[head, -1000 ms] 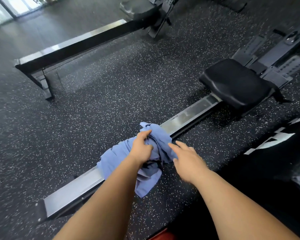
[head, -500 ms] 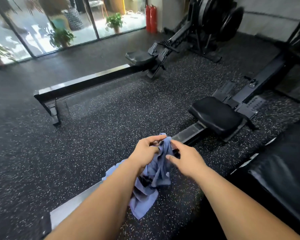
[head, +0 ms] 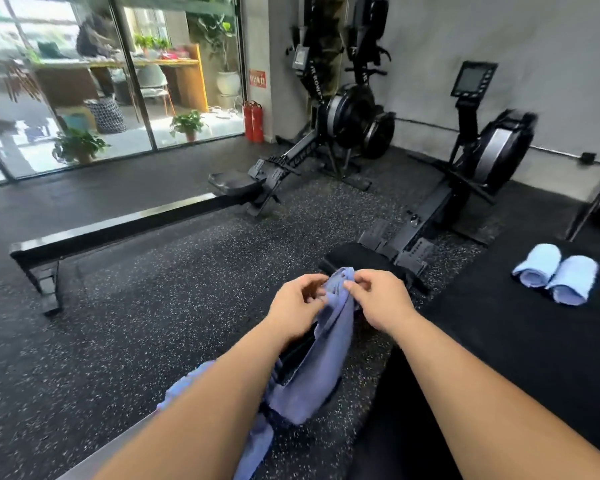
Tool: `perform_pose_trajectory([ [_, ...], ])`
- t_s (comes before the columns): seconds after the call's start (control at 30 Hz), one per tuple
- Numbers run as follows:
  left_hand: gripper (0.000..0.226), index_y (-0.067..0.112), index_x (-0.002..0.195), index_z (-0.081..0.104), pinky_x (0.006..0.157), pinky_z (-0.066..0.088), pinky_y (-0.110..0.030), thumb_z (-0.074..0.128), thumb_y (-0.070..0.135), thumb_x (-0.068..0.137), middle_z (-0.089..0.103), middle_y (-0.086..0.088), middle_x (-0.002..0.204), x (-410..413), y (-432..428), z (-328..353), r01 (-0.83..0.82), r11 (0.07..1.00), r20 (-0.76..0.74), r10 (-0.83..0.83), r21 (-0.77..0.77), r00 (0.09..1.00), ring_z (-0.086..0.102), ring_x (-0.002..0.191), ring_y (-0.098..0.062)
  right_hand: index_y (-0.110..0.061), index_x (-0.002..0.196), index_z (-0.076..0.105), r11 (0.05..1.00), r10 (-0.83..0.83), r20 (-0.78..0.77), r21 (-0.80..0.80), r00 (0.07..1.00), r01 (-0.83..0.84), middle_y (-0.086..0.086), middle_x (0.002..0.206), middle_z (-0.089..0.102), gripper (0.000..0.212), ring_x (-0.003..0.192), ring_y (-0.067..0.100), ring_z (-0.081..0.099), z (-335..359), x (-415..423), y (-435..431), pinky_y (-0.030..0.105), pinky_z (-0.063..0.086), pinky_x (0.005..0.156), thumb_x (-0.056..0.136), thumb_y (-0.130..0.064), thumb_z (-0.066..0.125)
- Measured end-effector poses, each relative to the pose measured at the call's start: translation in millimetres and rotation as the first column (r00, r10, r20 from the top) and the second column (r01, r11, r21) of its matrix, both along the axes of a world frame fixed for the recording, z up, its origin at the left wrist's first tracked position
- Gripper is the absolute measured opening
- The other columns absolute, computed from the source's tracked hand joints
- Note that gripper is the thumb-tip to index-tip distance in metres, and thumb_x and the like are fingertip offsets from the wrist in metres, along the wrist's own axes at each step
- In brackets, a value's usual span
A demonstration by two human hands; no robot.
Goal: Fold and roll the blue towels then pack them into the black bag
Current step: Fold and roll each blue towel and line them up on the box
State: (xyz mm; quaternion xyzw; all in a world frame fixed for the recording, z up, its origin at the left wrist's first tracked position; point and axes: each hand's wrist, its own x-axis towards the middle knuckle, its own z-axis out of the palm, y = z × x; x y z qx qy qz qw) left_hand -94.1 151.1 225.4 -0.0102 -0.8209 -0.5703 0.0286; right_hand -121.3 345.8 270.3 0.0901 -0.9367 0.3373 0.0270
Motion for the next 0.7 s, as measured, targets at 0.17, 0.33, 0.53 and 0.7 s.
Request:
perform_pose_trajectory([
  [0.17, 0.061, 0.047, 0.128, 0.064, 0.098, 0.057, -0.040, 0.060, 0.062, 0.069, 0.076, 0.021, 0.101, -15.9, 44.0, -6.0, 0.147, 0.929, 0.041, -0.142, -0.340, 0.989, 0.072, 0.099, -0.008, -0.025, 0.097, 0.079, 0.997, -0.035, -0.081, -0.066, 0.996, 0.030, -0.008, 0.086, 0.076, 0.011, 0.084, 0.014, 0.069, 42.1, 21.1, 58.7, 0.033, 0.053, 0.079, 0.097, -0.032, 0.070],
  [0.33, 0.021, 0.034, 0.100, 0.075, 0.085, 0.058, -0.039, 0.072, 0.046, 0.083, 0.076, 0.013, 0.089, -1.2, 114.5, 33.1, 0.175, 0.907, -0.022, -0.198, -0.384, 0.980, 0.071, 0.086, -0.014, -0.025, 0.097, 0.077, 0.989, -0.087, -0.129, -0.133, 0.988, 0.070, -0.007, 0.081, 0.074, 0.013, 0.074, 0.014, 0.065, 68.7, 47.2, 126.8, 0.039, 0.054, 0.077, 0.099, -0.034, 0.069],
  [0.53, 0.008, 0.031, 0.087, 0.072, 0.083, 0.057, -0.039, 0.070, 0.038, 0.091, 0.074, 0.009, 0.084, -1.3, 190.7, 73.5, 0.103, 0.887, -0.183, -0.204, -0.450, 0.962, 0.070, 0.086, -0.021, -0.026, 0.101, 0.075, 0.947, -0.276, -0.124, -0.202, 0.953, 0.248, -0.002, 0.082, 0.071, 0.014, 0.072, 0.014, 0.056, 95.2, 78.7, 211.3, 0.035, 0.049, 0.071, 0.104, -0.033, 0.063],
  [0.7, 0.012, 0.036, 0.100, 0.073, 0.089, 0.055, -0.037, 0.063, 0.036, 0.093, 0.075, 0.017, 0.091, -9.9, 240.8, 116.5, 0.053, 0.918, -0.337, -0.197, -0.392, 0.921, 0.070, 0.090, -0.013, -0.023, 0.097, 0.076, 0.871, -0.484, -0.204, -0.204, 0.851, 0.446, 0.001, 0.082, 0.072, 0.017, 0.081, 0.028, 0.067, 122.0, 99.9, 282.8, 0.037, 0.054, 0.073, 0.102, -0.030, 0.062],
])
